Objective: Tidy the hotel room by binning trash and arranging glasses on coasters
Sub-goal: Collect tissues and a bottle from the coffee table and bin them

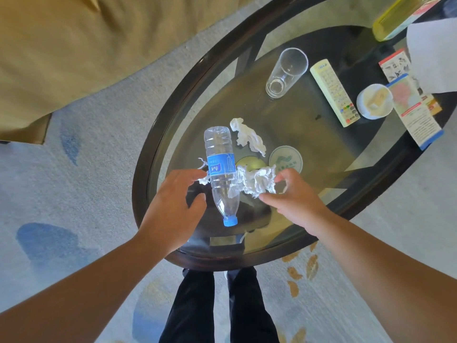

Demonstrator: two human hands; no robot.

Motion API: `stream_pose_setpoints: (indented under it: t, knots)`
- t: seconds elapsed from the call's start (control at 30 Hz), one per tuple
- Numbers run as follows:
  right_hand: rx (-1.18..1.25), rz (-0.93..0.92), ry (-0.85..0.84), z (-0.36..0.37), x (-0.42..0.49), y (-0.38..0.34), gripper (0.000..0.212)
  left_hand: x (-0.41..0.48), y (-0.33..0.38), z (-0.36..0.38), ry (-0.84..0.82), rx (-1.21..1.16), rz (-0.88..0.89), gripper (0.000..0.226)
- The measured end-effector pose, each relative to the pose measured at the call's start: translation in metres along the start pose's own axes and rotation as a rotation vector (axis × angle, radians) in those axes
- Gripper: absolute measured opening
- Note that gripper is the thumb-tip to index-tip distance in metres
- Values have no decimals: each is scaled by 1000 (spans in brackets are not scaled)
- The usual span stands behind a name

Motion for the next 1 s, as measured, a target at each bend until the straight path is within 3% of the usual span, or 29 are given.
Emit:
stream_pose_setpoints:
  t: [0.1,0.27,0.5,0.9,1.0]
  knots:
    - [-258,-179,32,11,8,-9,69,1,-4,3,0,-16,-9,33]
    - [-446,-251,123,36,31,-12,74,2,-13,14,-21,-6,-13,33]
    - [-372,-225,247,34,50,-14,22,6,-31,17,-37,6,-5,33]
    - [-60,-178,327,-22,6,2,18,10,-5,8,-19,-19,30,34]
    - [-12,-171,359,-34,-2,-1,25,7,0,5,-8,-9,23,33]
Point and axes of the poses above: each hand's wrist, its own x-axis towards the middle knuckle, its own z-axis out of the palm, y = z × x, the point moved 7 cm from there along x, towards the middle knuckle, and after that the axes turned 1 degree about -z, right-handed, at the moved point
